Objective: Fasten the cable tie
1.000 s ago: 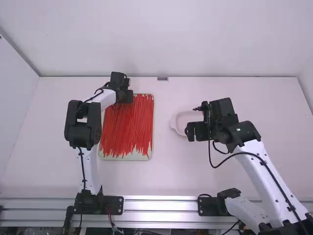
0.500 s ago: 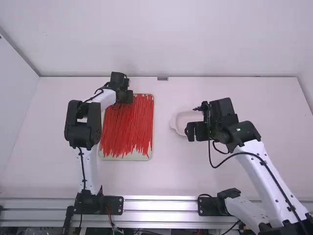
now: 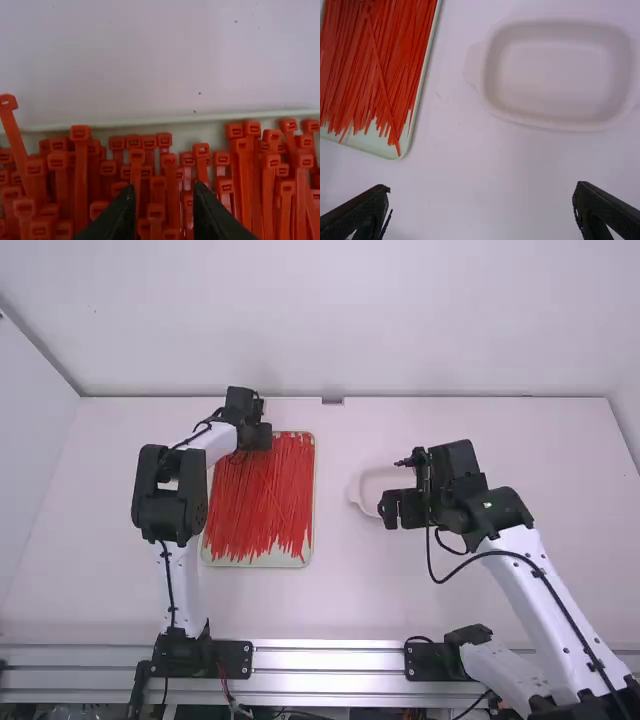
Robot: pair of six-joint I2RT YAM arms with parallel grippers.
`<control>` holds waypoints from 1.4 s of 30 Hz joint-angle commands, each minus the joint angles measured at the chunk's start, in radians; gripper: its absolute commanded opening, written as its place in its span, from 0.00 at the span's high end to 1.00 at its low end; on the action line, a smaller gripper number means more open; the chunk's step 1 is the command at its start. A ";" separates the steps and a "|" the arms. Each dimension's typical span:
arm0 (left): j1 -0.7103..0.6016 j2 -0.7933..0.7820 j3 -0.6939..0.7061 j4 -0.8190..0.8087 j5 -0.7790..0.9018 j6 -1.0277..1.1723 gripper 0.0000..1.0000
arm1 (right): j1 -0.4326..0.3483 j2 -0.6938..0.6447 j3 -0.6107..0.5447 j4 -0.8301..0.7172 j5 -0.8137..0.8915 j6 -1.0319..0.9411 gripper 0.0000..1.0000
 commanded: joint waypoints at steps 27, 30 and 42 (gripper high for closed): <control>0.009 0.019 -0.051 0.033 -0.007 -0.002 0.85 | 0.000 0.005 0.032 -0.012 -0.012 0.003 0.02; 0.008 0.019 -0.051 0.033 -0.007 -0.002 0.90 | -0.002 0.005 0.032 -0.012 -0.012 0.003 0.02; 0.003 0.019 -0.051 0.023 -0.056 -0.014 0.83 | 0.024 0.005 0.032 -0.012 -0.011 0.003 0.02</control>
